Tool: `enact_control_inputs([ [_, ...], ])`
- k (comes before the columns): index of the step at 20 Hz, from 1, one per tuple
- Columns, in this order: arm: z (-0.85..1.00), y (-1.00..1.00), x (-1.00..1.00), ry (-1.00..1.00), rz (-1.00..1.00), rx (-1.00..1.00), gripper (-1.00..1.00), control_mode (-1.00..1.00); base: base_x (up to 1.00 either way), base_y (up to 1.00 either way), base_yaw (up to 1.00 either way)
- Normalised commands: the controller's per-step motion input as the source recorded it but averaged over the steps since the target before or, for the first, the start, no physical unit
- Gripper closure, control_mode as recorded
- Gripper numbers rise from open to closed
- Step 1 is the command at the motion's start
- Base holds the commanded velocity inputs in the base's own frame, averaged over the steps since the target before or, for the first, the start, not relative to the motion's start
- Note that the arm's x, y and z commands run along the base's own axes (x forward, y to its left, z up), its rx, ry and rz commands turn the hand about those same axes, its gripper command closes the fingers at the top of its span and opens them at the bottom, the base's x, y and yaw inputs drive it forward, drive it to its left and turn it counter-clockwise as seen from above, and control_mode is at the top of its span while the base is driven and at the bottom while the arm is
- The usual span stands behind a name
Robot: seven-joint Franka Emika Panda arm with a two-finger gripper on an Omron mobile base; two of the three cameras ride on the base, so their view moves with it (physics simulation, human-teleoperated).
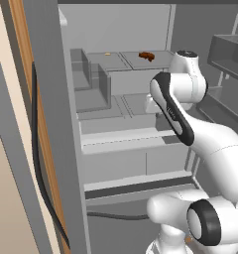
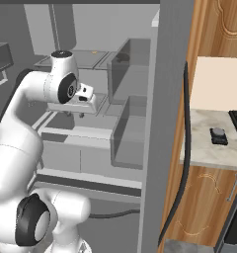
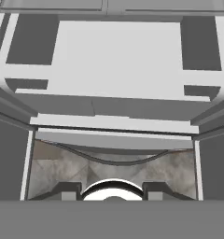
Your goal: Take the chicken drumstick from the fridge and place it on the digital scale on the counter by the fridge. Wait a few seconds for a reading, then move it to the plate on the dining counter.
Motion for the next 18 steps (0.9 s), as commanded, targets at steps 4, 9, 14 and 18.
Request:
enact_control_inputs([
  [4, 0.00, 0.00, 0.00, 0.00, 0.00, 0.00, -1.00, -1.00, 0.00, 0.00, 0.00],
  [9, 0.02, 0.11, -0.19, -0.12, 0.00, 0.05, -1.00, -1.00, 0.00, 0.00, 0.00],
  [14, 0.51, 0.10, -0.28, -0.41, -0.01, 0.21, -1.00, -1.00, 0.00, 0.00, 0.00],
  [18, 0.89, 0.00, -0.43, -0.43, -0.01, 0.12, -1.00, -1.00, 0.00, 0.00, 0.00],
])
